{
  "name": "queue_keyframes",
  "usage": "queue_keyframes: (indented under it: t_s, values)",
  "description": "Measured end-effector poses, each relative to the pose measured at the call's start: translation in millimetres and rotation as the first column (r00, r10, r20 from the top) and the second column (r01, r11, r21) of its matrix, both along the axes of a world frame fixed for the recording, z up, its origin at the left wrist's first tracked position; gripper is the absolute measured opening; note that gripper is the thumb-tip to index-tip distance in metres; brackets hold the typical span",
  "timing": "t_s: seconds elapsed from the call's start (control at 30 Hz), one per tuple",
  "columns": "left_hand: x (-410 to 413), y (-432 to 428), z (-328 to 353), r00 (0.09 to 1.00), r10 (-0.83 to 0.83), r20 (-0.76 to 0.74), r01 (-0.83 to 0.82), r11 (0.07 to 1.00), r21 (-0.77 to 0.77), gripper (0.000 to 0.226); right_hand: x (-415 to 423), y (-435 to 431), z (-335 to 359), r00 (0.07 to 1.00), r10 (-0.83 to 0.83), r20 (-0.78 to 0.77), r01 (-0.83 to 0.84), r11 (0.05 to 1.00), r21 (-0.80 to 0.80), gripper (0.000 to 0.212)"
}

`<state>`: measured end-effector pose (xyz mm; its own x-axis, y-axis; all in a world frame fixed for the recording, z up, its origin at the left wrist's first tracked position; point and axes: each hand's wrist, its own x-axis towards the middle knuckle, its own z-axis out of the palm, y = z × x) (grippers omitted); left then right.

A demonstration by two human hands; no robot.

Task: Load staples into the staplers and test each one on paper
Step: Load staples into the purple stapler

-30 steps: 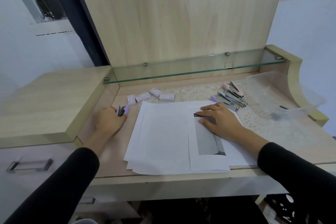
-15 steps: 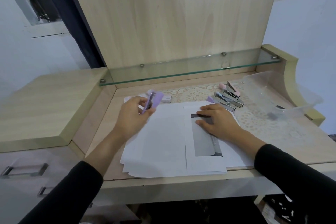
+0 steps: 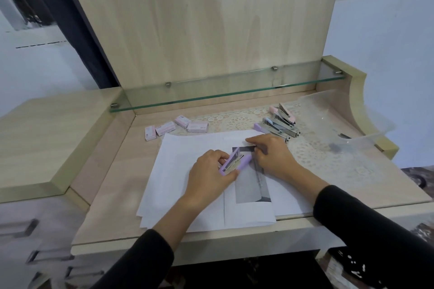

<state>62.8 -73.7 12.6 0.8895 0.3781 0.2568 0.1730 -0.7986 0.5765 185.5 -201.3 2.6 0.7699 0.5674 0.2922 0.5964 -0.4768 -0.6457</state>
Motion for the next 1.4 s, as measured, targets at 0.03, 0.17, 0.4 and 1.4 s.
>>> queue_keyframes:
  t_s: [0.03, 0.17, 0.4, 1.4]
  values:
    - [0.5, 0.3, 0.2, 1.000, -0.001, -0.010, 0.001, 1.000, -0.007, 0.033, 0.3, -0.3, -0.1, 1.000, -0.002, -0.016, 0.002, 1.000, 0.009, 0.037]
    - [3.3, 0.3, 2.2, 1.000, -0.001, -0.028, -0.001, 0.999, -0.039, 0.043, -1.0, 2.0, 1.4, 0.991, -0.056, -0.122, 0.072, 0.989, 0.130, 0.034]
    - [12.4, -8.5, 6.1, 0.996, 0.006, -0.083, 0.001, 0.996, 0.085, 0.037, -4.3, -6.3, 7.4, 0.986, -0.125, -0.109, 0.148, 0.960, 0.239, 0.030]
    - [-9.9, -21.4, 39.0, 0.910, -0.348, 0.224, 0.395, 0.893, -0.218, 0.037, -35.5, -45.6, 58.6, 0.715, 0.449, -0.536, -0.081, 0.815, 0.574, 0.022]
